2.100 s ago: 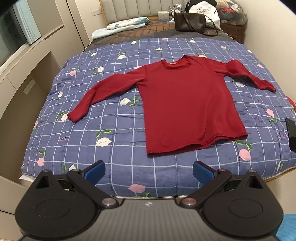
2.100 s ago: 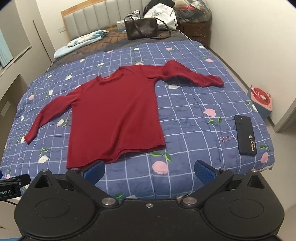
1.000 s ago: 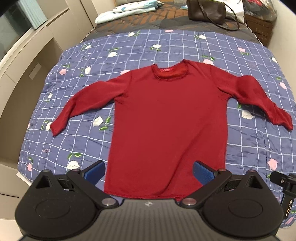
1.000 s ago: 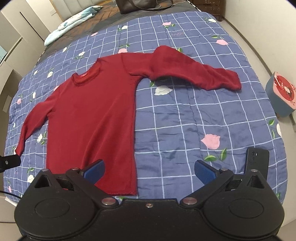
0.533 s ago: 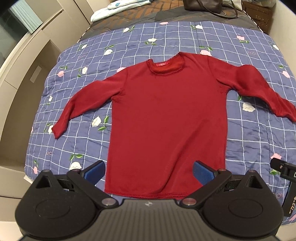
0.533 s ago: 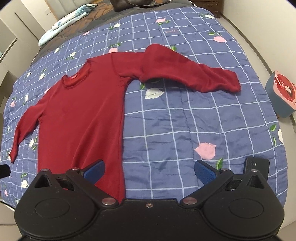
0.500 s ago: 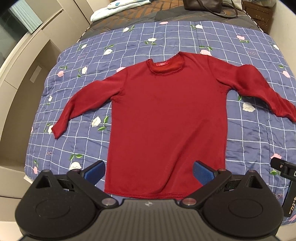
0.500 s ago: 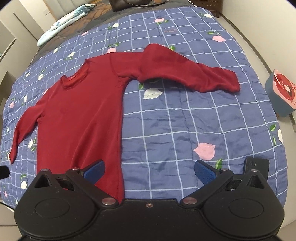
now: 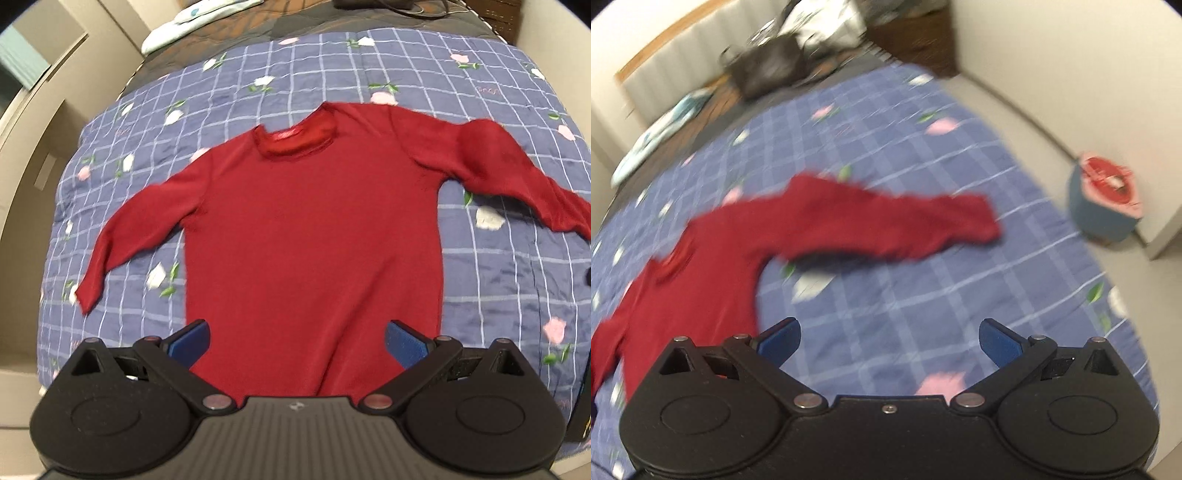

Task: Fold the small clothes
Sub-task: 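Move the right tool toward the cuff of the nearest red sleeve, then close the right gripper on the sleeve cuff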

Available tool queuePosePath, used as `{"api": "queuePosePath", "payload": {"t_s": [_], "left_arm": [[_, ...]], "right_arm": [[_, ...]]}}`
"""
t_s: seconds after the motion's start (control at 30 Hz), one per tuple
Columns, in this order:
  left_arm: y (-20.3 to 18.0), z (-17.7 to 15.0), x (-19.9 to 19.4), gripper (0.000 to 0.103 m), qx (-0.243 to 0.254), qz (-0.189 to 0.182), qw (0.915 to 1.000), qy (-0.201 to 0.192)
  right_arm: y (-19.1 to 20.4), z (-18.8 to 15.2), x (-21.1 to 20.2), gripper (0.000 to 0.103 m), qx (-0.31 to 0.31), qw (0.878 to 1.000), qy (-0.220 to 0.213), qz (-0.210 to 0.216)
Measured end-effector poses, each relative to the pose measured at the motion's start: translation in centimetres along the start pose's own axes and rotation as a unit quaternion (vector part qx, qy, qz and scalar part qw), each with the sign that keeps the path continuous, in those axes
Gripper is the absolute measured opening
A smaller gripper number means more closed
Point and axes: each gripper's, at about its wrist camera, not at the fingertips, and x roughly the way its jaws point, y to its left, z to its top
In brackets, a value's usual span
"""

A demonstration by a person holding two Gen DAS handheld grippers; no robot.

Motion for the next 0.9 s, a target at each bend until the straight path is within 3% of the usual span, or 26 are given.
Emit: {"api": "queuePosePath", "payload": {"t_s": [0.13,0.27,0.47,0.53,0.77,0.83,0.9], "left_arm": [[-1.5,2.1,2.2,0.103,0.002,-0.006,0.9999,-0.010],[-3.0,3.1,5.4,0.103,-0.003,-0.013,0.9999,0.008],[-4.5,2.7,7.6,0.103,-0.020,-0.021,0.9988,0.038],[-4.7,2.3,7.5,0.103,-0.021,-0.025,0.9984,0.045],[-5.1,1.6,7.6,0.103,-0.023,-0.014,0.9977,0.062],[-5.0,1.7,7.6,0.103,-0.031,-0.013,0.9973,0.066],[-4.9,1.9,7.4,0.103,-0.037,-0.013,0.9972,0.063]], "right_arm": [[-3.1,2.3,3.4,0.103,0.012,1.000,-0.020,-0.021],[-6.6,5.0,8.4,0.103,0.036,0.998,0.000,-0.045],[-10.0,8.3,13.9,0.102,0.100,0.994,0.012,-0.037],[-10.3,9.1,15.2,0.097,0.104,0.994,0.012,-0.032],[-9.2,9.7,20.1,0.065,0.090,0.993,0.056,-0.058],[-8.5,9.7,19.9,0.050,0.079,0.993,0.045,-0.074],[-8.1,9.8,19.7,0.019,0.067,0.995,0.041,-0.065]]}}
